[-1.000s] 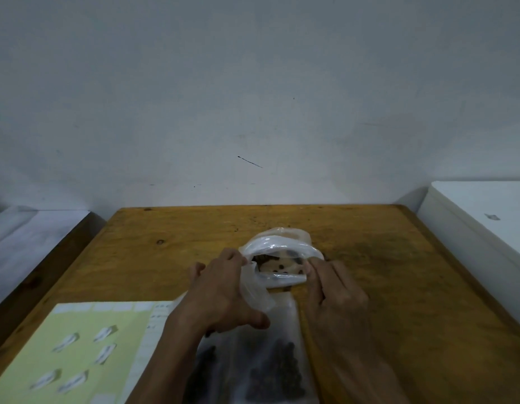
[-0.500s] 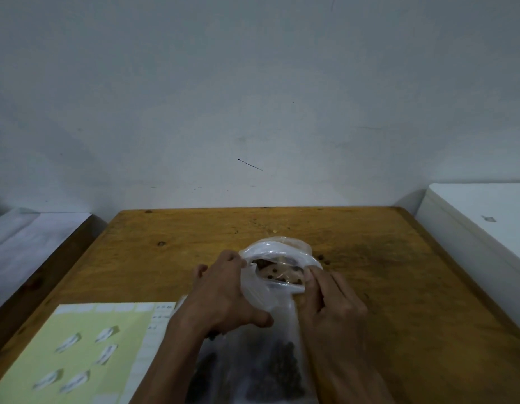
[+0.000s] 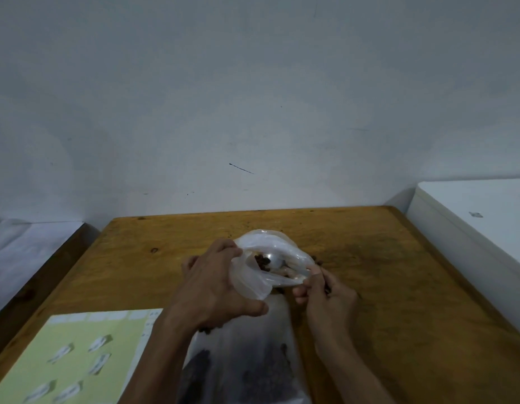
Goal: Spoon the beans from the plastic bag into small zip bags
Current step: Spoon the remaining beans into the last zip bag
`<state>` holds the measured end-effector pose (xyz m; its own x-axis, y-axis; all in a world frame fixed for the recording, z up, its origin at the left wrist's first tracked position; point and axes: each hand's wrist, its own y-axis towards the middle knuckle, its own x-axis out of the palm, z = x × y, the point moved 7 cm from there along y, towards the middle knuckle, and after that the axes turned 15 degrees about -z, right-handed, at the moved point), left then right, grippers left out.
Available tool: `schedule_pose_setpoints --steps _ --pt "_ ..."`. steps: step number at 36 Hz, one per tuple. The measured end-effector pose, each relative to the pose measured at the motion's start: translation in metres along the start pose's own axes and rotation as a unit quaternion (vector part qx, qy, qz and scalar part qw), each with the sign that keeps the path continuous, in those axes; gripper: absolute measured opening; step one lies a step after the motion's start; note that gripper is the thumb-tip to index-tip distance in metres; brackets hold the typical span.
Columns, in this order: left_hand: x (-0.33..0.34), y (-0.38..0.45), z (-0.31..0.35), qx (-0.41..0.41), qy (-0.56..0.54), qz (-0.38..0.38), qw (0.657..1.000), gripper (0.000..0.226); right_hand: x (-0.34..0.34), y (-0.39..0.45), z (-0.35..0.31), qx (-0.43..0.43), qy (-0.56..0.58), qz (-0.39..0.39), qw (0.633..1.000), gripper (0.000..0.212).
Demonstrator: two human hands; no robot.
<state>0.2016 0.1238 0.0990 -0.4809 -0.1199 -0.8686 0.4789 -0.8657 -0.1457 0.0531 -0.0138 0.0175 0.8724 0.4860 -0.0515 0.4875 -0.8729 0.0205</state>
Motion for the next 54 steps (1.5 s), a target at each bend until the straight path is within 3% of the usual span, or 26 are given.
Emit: schedule_pose_setpoints --steps 6,13,21,36,46,54 --pt "-0.004 0.001 -0.005 0.000 0.004 0.015 1.000 0.102 0.000 -0.001 0.005 0.048 0.085 -0.007 0.995 0.023" --pt "0.003 0.005 -0.010 -0.010 0.011 0.007 1.000 0.107 -0.003 -0.004 -0.011 -0.038 -0.079 0.001 0.996 0.022" --pt "0.004 0.006 -0.002 0.004 0.022 0.014 1.000 0.098 0.003 -0.008 0.009 0.133 0.107 0.004 0.985 0.024" --pt "0.013 0.012 -0.013 -0.020 0.027 0.007 0.999 0.104 0.011 -0.001 0.014 0.216 0.164 -0.033 0.962 0.011" --pt "0.011 0.023 -0.020 -0.052 0.002 -0.017 0.998 0.091 0.004 0.017 -0.005 0.178 0.183 -0.005 0.967 0.016" --pt "0.014 0.036 -0.023 -0.085 -0.005 -0.029 0.996 0.099 -0.003 0.027 -0.017 0.130 0.160 -0.005 0.979 0.016"
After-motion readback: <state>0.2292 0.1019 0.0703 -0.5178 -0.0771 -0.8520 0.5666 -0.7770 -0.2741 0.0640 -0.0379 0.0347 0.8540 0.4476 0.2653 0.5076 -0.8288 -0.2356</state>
